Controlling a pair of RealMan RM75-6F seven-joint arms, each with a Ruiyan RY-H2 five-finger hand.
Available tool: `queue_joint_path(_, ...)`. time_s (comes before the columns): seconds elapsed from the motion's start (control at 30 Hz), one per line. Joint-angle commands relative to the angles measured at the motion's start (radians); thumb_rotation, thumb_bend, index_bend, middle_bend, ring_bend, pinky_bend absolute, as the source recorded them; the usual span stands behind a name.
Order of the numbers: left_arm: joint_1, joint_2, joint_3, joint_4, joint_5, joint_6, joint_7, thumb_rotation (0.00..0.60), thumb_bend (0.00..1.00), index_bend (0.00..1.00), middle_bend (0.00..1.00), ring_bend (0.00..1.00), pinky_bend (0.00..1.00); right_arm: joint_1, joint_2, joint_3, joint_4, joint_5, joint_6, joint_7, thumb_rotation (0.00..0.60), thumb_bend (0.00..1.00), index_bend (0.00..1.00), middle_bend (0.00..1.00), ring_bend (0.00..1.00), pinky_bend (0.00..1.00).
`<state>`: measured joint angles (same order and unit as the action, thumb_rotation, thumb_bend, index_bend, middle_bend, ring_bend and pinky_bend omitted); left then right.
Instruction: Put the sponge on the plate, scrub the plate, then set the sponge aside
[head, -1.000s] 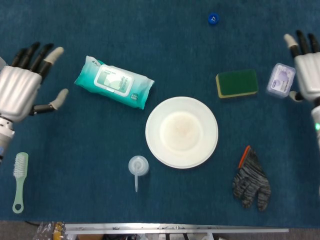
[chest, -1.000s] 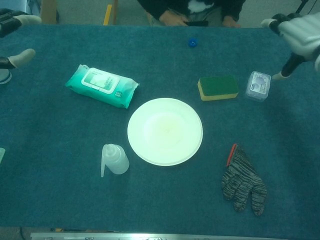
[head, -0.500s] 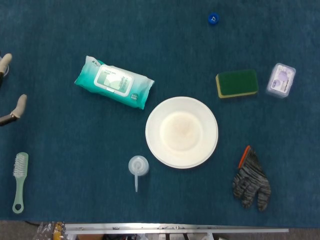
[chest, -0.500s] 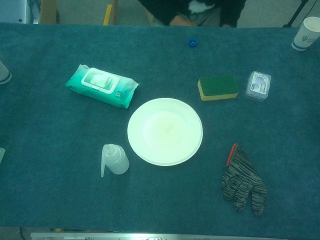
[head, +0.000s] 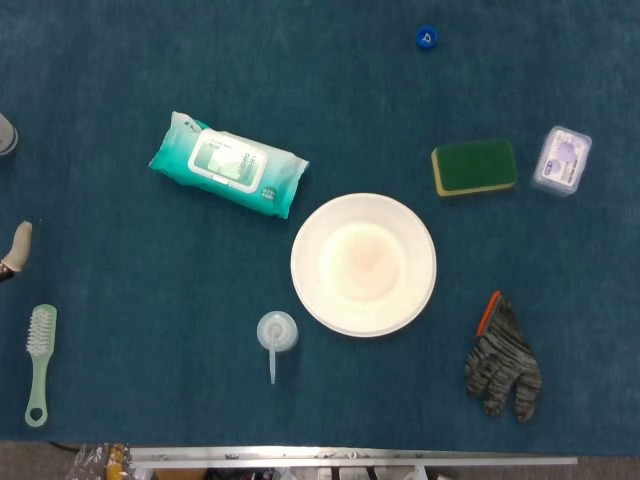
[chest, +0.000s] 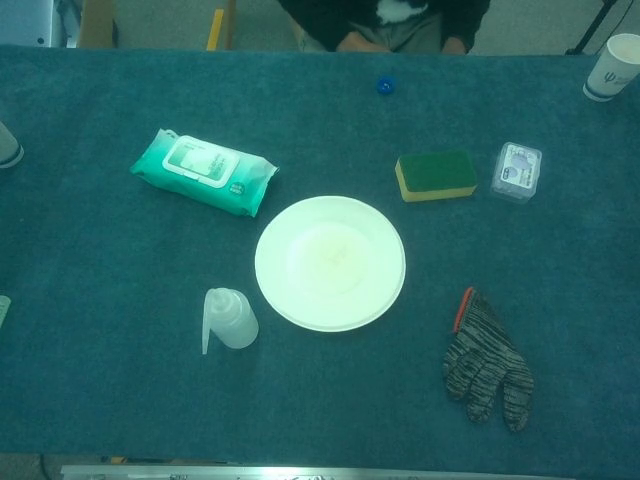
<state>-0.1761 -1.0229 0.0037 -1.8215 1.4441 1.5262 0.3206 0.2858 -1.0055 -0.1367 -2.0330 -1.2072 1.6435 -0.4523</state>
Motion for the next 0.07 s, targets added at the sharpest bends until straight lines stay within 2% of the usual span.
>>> queue_joint_path(0.03, 0.010, 0.002, 0.001, -0.009, 0.015, 0.009, 0.004, 0.055, 0.33, 0.01, 0.03, 0.00, 0.05, -0.015, 0.010, 0.010, -0.009, -0.019, -0.011, 0.004, 0.568, 0.04, 0.00, 0.00, 0.00, 0.27)
queue_joint_path(0.07, 0.012, 0.002, 0.001, -0.011, 0.017, 0.009, 0.006, 0.054, 0.33, 0.01, 0.03, 0.00, 0.05, -0.018, 0.010, 0.014, -0.009, -0.022, -0.016, 0.005, 0.568, 0.04, 0.00, 0.00, 0.00, 0.27)
